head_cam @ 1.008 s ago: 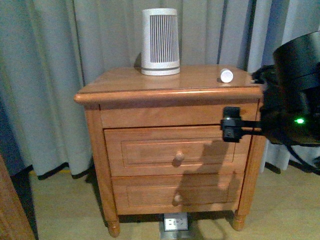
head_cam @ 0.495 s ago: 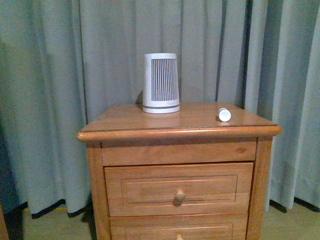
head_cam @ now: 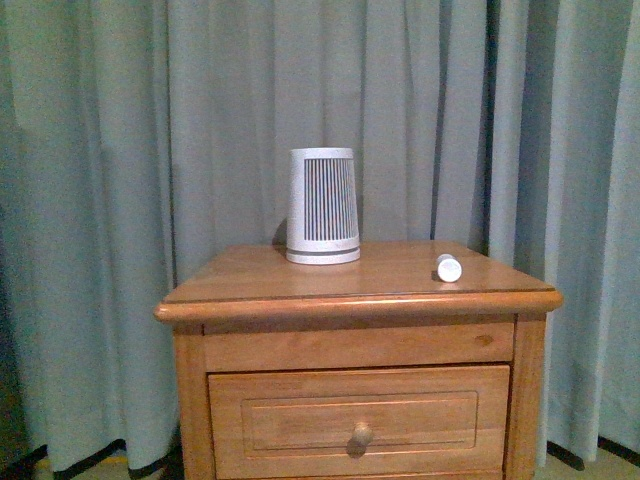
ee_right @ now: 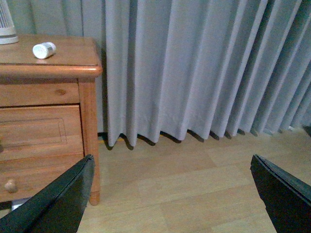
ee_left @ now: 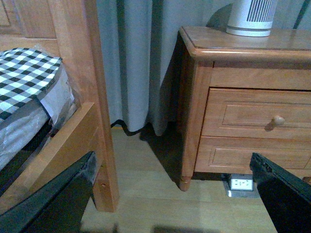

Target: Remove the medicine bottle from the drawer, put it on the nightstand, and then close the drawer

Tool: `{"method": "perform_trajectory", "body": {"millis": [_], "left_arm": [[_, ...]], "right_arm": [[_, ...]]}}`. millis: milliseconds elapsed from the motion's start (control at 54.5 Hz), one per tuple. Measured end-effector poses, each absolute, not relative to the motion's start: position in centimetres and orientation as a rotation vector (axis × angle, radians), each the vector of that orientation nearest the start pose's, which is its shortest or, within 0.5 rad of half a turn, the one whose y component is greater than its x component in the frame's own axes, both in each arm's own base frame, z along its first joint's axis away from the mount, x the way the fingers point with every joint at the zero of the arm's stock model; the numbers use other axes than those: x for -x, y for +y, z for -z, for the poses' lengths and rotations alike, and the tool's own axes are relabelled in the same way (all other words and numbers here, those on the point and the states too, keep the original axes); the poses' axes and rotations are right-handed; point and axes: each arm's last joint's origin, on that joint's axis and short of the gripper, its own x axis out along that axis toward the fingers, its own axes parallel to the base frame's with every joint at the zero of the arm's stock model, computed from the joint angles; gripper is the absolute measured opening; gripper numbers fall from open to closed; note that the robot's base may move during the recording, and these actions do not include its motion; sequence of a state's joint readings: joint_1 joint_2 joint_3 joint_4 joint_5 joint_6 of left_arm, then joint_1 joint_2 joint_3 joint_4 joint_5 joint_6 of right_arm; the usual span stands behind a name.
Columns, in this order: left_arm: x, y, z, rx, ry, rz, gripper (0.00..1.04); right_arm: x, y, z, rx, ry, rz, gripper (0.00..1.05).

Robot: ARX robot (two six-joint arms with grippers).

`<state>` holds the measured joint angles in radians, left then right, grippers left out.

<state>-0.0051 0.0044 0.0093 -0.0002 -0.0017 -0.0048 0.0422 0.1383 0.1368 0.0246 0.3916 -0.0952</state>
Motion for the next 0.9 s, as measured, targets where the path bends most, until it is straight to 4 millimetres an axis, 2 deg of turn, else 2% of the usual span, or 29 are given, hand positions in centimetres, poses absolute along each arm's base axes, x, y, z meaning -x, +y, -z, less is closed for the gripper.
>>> {"method": "perform_trajectory", "body": {"millis": [37, 92, 147, 532, 733, 788, 898], "left_arm": [[-9.7, 0.0, -16.6, 0.005, -0.005, 0.003, 0.98], [-9.7, 0.0, -16.6, 0.005, -0.005, 0.004, 0.98], [-9.7, 0.0, -16.6, 0.005, -0.005, 0.004, 0.98], [-9.7, 0.0, -16.6, 0.005, -0.005, 0.004, 0.98], [-9.7, 0.0, -16.6, 0.005, -0.005, 0.004, 0.98], [-9.7, 0.0, -16.6, 0.005, -0.005, 0.003, 0.98], [-9.7, 0.0, -16.6, 0.005, -0.005, 0.004, 0.98]], "right_arm": [[-9.8, -0.6, -20.1, 0.074, -0.005, 0.280, 0.94], [-9.8, -0.2, -19.8, 0.044, 0.006, 0.097, 0.83], [-9.8, 0.0, -19.6, 0.033, 0.004, 0.008, 0.72], [-9.8, 0.0, -18.1, 0.014, 0.006, -0.001, 0.04], [-9.8, 0.0, -17.4, 0.012, 0.006, 0.000, 0.03], [-9.8, 0.0, -16.7, 0.012, 0.002, -0.001, 0.03], [-9.7, 0.0, -16.7, 0.011, -0.002, -0.002, 0.03]]}}
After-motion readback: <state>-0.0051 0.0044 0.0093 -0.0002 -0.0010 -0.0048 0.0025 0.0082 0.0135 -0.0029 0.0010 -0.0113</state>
